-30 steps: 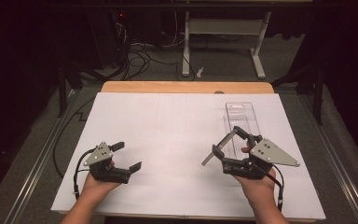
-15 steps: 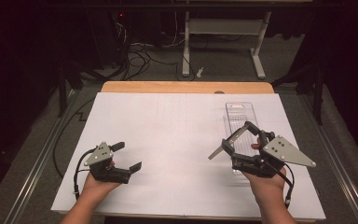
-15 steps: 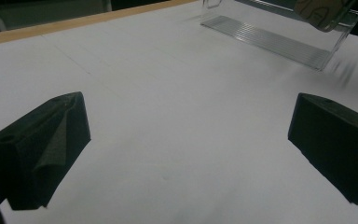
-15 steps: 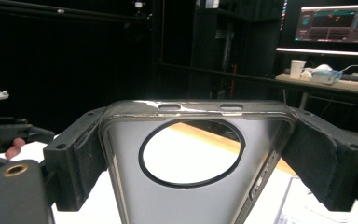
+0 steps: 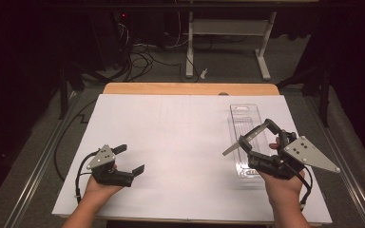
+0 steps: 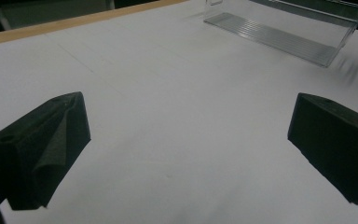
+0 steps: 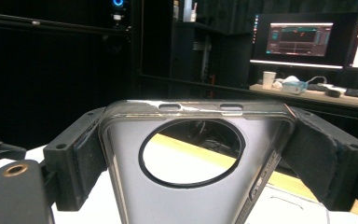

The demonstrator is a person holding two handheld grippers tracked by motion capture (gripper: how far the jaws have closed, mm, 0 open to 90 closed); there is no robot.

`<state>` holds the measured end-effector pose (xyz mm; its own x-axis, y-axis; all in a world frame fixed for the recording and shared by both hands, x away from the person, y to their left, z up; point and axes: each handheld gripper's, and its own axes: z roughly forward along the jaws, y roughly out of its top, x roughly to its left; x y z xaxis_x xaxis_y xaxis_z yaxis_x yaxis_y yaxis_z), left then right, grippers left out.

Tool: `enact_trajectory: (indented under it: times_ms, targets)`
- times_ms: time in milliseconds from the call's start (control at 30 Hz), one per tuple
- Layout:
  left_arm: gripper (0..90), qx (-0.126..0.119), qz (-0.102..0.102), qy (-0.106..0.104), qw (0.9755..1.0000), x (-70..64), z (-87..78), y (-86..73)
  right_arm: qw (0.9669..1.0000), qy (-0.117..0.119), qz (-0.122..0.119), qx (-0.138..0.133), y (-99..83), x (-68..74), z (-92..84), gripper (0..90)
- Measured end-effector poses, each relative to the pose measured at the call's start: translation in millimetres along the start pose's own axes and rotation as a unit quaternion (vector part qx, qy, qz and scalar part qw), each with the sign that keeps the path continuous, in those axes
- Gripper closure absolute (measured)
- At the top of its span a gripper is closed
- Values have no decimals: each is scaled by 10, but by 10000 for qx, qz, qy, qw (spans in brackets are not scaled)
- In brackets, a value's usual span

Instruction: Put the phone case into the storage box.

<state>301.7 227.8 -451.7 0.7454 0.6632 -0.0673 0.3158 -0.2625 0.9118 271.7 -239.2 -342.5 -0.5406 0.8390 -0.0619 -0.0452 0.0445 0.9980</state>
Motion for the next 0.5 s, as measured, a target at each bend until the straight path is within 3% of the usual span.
enact_trajectory:
  times_ms: [500]
  targets:
    - [3, 7, 2, -12, 10000, 1, 0, -1, 9989, -461, 12, -26, -15, -177, -75, 133]
